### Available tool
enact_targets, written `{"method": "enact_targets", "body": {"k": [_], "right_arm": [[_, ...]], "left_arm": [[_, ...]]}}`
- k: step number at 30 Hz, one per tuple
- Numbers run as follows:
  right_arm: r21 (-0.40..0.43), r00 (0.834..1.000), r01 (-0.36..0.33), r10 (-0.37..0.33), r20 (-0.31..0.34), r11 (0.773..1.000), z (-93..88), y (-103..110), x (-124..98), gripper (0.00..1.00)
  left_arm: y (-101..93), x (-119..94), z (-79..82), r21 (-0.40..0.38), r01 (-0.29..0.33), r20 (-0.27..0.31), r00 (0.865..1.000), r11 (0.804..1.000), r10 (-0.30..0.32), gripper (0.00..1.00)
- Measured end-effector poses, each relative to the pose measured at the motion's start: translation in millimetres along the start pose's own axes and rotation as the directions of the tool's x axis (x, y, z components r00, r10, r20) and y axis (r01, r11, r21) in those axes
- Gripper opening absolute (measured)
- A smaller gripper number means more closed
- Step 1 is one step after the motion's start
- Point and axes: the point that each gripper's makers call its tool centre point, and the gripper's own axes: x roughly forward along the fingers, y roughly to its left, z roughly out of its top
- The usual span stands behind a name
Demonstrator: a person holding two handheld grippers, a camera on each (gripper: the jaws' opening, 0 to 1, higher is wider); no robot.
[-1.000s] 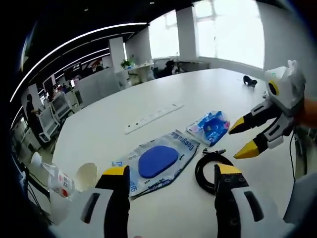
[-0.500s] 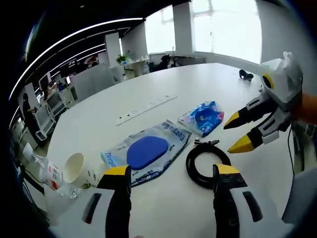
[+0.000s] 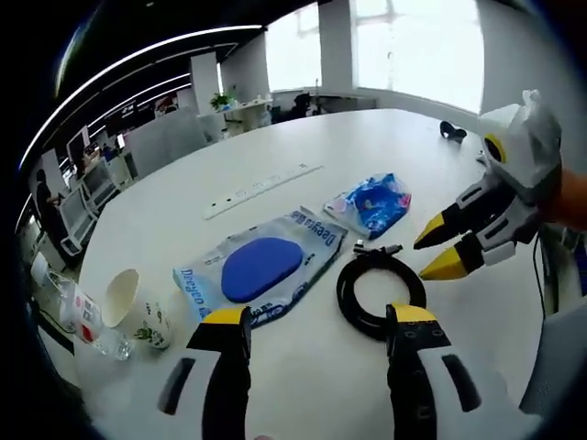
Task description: Arrange the tabletop items into an orderly group along one side of the table until the central work area is clear of visible clutter.
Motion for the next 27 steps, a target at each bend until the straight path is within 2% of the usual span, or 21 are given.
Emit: {"method": "enact_targets", "body": {"k": [7, 13, 27], "right_arm": [[0.015, 1.000, 0.009, -0.009, -0.009, 1.000, -7.1, -4.0, 3.3, 0.18], [0.040, 1.000, 0.006, -0.006, 0.004, 0.999, -6.2, -2.1, 7.8, 0.19], [0.072, 1.000, 0.010, -0.011, 0.007, 0.997, -12.1, -9.0, 18.5, 0.19]], "left_arm": [[-5.9, 3.5, -5.5, -0.003, 0.017, -0.011, 1.000, 1.000, -0.017, 0.57], [-14.3, 11.1, -12.1, -0.005, 0.042, -0.030, 0.999, 0.999, -0.042, 0.55], [-23.0, 29.8, -13.2, -0.010, 0.052, -0.040, 0.998, 0.999, -0.052, 0.49]]}}
